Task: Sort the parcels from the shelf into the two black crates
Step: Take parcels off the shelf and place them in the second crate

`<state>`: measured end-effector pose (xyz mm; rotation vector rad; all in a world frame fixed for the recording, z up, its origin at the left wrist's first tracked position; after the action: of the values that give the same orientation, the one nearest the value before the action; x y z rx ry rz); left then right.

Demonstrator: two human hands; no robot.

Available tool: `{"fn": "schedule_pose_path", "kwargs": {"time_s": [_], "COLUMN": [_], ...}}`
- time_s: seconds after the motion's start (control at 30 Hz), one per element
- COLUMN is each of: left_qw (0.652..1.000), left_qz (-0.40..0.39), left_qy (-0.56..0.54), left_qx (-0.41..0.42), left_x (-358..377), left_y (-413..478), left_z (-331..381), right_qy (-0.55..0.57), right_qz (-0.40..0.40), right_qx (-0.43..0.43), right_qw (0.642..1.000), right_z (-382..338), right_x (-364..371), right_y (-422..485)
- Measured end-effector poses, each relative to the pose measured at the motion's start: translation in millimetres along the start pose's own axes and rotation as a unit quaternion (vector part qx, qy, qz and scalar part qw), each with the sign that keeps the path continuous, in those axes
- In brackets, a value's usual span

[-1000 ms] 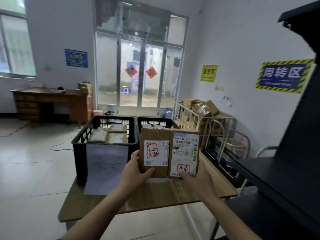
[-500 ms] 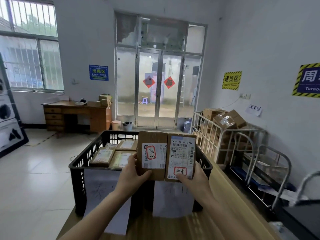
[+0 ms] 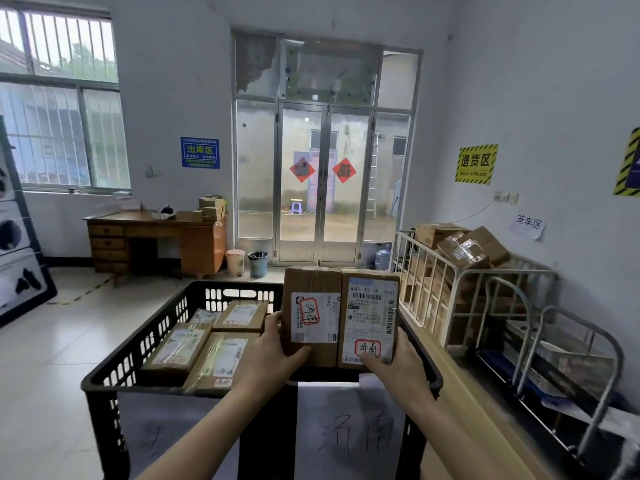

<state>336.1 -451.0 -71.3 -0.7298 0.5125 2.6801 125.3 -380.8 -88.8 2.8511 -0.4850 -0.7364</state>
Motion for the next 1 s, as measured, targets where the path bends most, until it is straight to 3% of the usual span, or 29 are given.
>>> {"fn": "schedule_pose_path", "kwargs": {"time_s": [0.57, 1.0], "left_qw": [0.994, 0.981], "left_qz": [-0.094, -0.17], "left_qy": [-0.06, -0.032], "left_qx": [0.021, -0.084], "left_x": [36, 76], "left_y": [125, 158], "left_z": [-53, -112], "right_qy": [-0.022, -0.042], "right_qz": [0.047, -0.057], "right_qx": [0.043, 0.152], "right_qw": [0.998, 0.986], "right_z": [48, 98], "right_x": [9, 26], "right_y": [98, 139]}}
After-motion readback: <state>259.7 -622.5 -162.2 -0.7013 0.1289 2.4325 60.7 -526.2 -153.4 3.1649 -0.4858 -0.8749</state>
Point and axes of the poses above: each hand's wrist, its own y-axis towards the middle knuckle, its own x-axis out of the palm, z = x × y, the point moved 5 cm from there along y, towards the middle knuckle, and after that the axes turned 9 degrees about -z, right-handed, at the moved point
